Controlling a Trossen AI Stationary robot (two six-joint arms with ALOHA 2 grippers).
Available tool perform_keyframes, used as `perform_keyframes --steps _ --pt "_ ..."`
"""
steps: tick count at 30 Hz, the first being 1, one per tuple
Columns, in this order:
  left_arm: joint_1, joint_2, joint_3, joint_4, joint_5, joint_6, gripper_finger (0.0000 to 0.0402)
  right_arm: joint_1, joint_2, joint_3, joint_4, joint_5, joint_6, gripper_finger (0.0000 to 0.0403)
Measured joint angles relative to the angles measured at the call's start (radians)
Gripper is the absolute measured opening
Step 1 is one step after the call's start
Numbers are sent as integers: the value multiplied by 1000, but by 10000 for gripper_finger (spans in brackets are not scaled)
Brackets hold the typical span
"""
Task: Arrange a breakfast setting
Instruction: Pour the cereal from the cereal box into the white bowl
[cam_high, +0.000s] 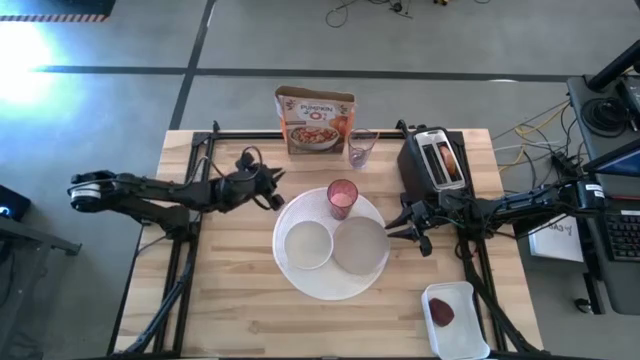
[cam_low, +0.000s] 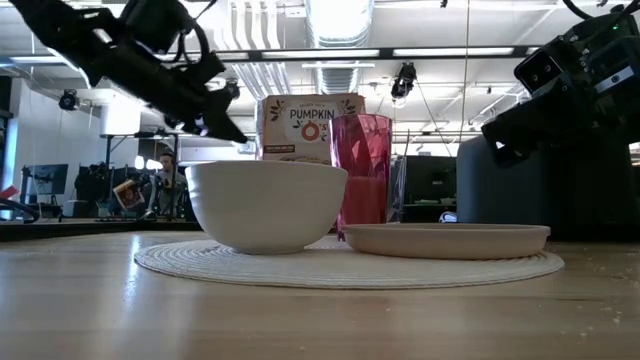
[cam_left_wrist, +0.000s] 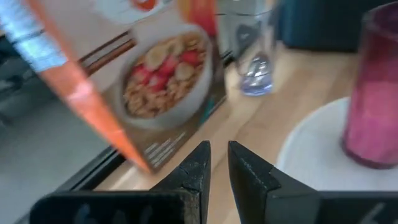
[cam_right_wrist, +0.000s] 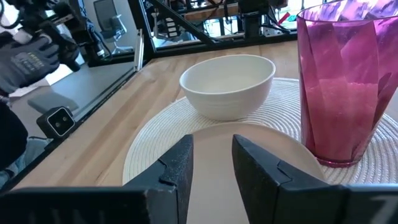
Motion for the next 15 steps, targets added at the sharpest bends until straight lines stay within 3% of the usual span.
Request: perform_keyframes --steps 3,7,15 --pt "45 -32 -32 28 4 -62 53 0 0 0 0 0 0 102" --pt "123 -63 -73 95 28 -59 107 0 0 0 0 0 0 96" --pt "330 -39 -88 210 265 131 245 0 0 0 0 0 0 100"
